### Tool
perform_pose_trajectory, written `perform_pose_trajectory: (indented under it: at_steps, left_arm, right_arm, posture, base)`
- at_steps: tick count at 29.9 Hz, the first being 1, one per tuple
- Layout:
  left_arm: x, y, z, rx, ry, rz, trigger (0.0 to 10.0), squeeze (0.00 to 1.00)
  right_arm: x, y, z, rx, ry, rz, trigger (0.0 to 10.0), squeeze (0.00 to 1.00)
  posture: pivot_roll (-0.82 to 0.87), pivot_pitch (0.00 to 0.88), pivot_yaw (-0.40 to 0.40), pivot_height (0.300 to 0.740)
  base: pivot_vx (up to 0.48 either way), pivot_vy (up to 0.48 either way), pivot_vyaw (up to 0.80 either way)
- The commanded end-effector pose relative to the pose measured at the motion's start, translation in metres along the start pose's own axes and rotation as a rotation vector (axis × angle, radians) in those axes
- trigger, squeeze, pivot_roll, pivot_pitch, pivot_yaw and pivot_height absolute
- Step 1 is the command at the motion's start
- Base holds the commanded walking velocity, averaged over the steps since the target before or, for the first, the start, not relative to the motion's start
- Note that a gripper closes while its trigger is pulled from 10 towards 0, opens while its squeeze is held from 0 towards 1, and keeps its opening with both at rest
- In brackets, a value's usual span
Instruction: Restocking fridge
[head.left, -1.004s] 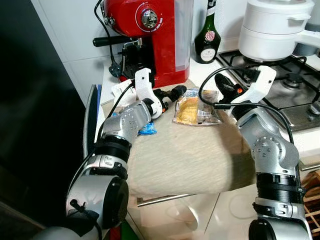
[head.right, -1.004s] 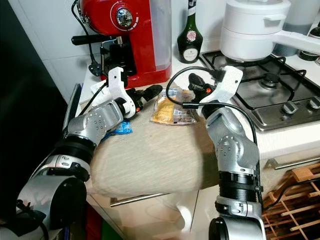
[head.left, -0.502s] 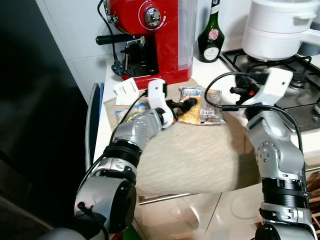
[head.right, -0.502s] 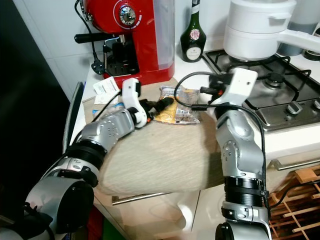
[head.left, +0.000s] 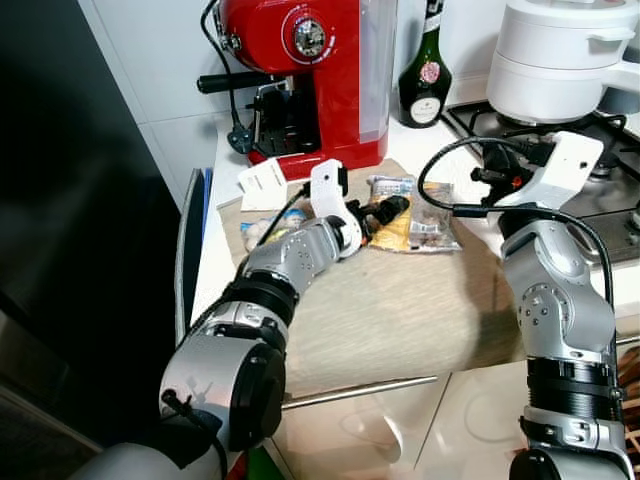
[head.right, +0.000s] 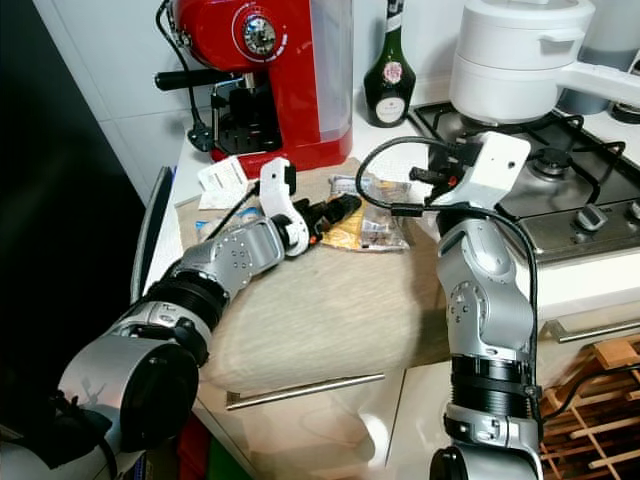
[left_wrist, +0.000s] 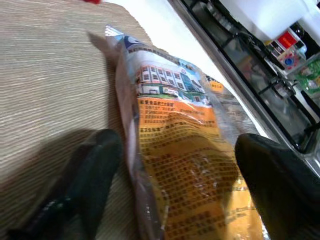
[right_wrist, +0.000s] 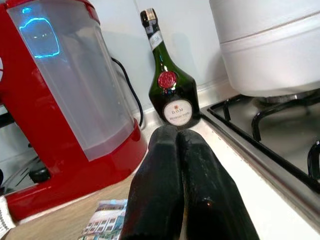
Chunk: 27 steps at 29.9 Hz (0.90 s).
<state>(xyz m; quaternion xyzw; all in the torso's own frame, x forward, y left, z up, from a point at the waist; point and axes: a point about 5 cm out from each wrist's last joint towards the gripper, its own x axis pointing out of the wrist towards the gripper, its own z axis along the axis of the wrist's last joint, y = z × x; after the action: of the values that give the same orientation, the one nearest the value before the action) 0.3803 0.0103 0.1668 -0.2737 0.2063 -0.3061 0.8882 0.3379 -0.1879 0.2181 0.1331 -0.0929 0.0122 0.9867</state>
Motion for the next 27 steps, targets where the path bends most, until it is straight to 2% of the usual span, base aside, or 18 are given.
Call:
perform_pose_trajectory:
  at_steps: [1,2,3,4,6,7,8,10,15,18,25,27]
  left_arm:
    - [0.001,0.005,-0.031,0.015,0.137,0.022,3.6,0.0]
    - [0.001,0.006,-0.034,0.026,0.151,0.021,2.2,0.0]
    - [0.001,0.006,-0.034,0.026,0.151,0.021,2.2,0.0]
    - [0.001,0.006,-0.039,0.077,0.182,0.019,0.0,0.0]
    - [0.001,0.006,-0.039,0.077,0.182,0.019,0.0,0.0]
    - [0.0,0.009,-0.045,0.145,0.219,0.026,0.0,0.0]
    - [0.0,0.009,-0.045,0.145,0.219,0.026,0.0,0.0]
    - [-0.002,0.017,-0.049,0.22,0.236,0.057,0.0,0.0]
    - [-0.005,0.024,-0.052,0.283,0.241,0.072,0.0,0.0]
    - [-0.005,0.024,-0.05,0.273,0.219,0.066,0.0,0.0]
    - [-0.005,0.02,-0.021,0.223,0.028,0.047,0.0,0.0]
    - [-0.005,0.019,-0.018,0.224,0.015,0.044,0.0,0.0]
  right_arm:
    - [-0.002,0.005,0.0,0.016,0.003,0.014,10.0,0.0]
    - [-0.002,0.005,0.0,0.015,0.004,0.015,10.0,0.0]
    - [-0.002,0.005,0.0,0.015,0.004,0.015,10.0,0.0]
    - [-0.002,0.006,-0.001,0.016,0.01,0.015,10.0,0.0]
    - [-0.002,0.006,-0.001,0.016,0.01,0.015,10.0,0.0]
    - [-0.002,0.006,-0.002,0.017,0.015,0.014,10.0,0.0]
    - [-0.002,0.006,-0.002,0.017,0.015,0.014,10.0,0.0]
    - [-0.002,0.006,-0.003,0.018,0.018,0.015,10.0,0.0]
    - [-0.002,0.007,-0.007,0.022,0.029,0.016,10.0,0.0]
    - [-0.001,0.008,-0.008,0.024,0.033,0.018,10.0,0.0]
    - [0.0,0.01,-0.011,0.027,0.039,0.02,10.0,0.0]
    - [0.0,0.01,-0.011,0.026,0.038,0.019,10.0,0.0]
  posture:
    - [-0.25,0.0,0.131,0.74]
    - [-0.25,0.0,0.131,0.74]
    - [-0.25,0.0,0.131,0.74]
    - [-0.25,0.0,0.13,0.74]
    - [-0.25,0.0,0.13,0.74]
    - [-0.24,0.0,0.129,0.74]
    - [-0.24,0.0,0.129,0.74]
    - [-0.24,0.0,0.126,0.74]
    - [-0.22,0.0,0.12,0.74]
    - [-0.22,0.0,0.12,0.74]
    - [-0.21,0.0,0.117,0.74]
    - [-0.21,0.0,0.12,0.74]
  base:
    - [0.0,0.0,0.0]
    - [0.0,0.0,0.0]
    - [0.0,0.0,0.0]
    - [0.0,0.0,0.0]
    - [0.0,0.0,0.0]
    - [0.0,0.0,0.0]
    - [0.0,0.0,0.0]
    - [0.0,0.0,0.0]
    - [0.0,0.0,0.0]
    - [0.0,0.0,0.0]
    - [0.0,0.0,0.0]
    - [0.0,0.0,0.0]
